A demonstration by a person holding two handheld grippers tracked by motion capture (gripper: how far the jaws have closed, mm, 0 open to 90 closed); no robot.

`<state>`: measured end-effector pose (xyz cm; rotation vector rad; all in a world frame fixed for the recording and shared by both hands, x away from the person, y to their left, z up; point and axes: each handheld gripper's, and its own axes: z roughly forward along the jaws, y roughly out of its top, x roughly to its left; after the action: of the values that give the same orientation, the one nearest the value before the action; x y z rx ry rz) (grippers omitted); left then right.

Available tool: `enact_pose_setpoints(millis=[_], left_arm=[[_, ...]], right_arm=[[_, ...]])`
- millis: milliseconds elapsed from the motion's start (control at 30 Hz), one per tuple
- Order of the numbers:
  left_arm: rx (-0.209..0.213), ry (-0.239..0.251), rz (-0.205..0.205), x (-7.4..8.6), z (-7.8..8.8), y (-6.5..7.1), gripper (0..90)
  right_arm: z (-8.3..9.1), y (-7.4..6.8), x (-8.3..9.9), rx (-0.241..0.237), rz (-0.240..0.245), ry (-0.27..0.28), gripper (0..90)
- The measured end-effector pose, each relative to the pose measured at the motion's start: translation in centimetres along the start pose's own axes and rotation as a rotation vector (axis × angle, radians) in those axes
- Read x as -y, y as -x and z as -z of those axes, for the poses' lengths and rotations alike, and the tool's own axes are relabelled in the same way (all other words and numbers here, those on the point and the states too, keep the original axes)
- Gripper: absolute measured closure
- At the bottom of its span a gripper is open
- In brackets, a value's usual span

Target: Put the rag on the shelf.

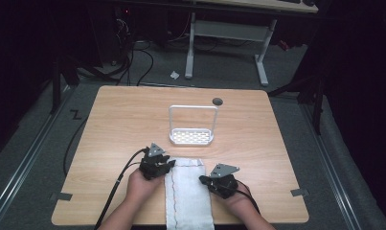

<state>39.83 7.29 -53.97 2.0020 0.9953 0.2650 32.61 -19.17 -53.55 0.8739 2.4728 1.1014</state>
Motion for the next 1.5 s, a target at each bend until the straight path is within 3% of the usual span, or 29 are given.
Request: enact_pose_setpoints(millis=[133, 200, 300, 400, 500, 533, 700, 933, 1000, 1233, 1500], left_arm=[[0.016, -0.004, 0.009, -0.1, -0.2, 0.0, 73.1], [0.017, -0.011, -0.009, -0.1, -0.2, 0.1, 79.8], [0.043, -0.013, 0.020, -0.1, -0.2, -0.1, 81.6], [0.058, -0.014, 0.033, -0.1, -0.3, -0.3, 82.8], [0.062, -0.013, 0.037, -0.1, -0.3, -0.3, 82.7], [0.065, -0.011, 0.042, -0.1, -0.3, -0.3, 82.5], [0.068, -0.005, 0.040, -0.1, -0.2, -0.3, 82.4], [0.069, -0.001, 0.043, 0.0, -0.1, -0.3, 82.4], [0.067, -0.001, 0.041, 0.0, -0.1, -0.3, 82.3], [0.077, 0.001, 0.052, 0.0, -0.1, -0.4, 82.2], [0.078, 0.000, 0.060, 0.0, 0.0, -0.5, 81.8]], right_arm=[[0.0, 0.0, 0.0, -0.001, -0.002, 0.001, 88.3], [0.0, 0.0, 0.0, 0.000, -0.002, 0.000, 87.5], [0.1, 0.1, 0.0, -0.010, -0.016, 0.002, 83.7], [0.6, 0.7, -0.3, -0.008, -0.083, 0.040, 77.5], [0.8, 1.2, -0.6, 0.018, -0.115, 0.062, 74.0], [0.8, 1.7, -1.1, 0.047, -0.151, 0.077, 69.2], [0.1, 2.5, -2.4, 0.104, -0.187, 0.067, 62.7], [-2.3, 3.4, -3.4, 0.141, -0.217, 0.012, 67.8], [-2.8, 3.7, -3.1, 0.136, -0.246, -0.003, 66.7], [-2.9, 3.8, -2.6, 0.105, -0.255, 0.002, 67.9], [-3.2, 3.8, -2.3, 0.061, -0.249, 0.027, 78.9]])
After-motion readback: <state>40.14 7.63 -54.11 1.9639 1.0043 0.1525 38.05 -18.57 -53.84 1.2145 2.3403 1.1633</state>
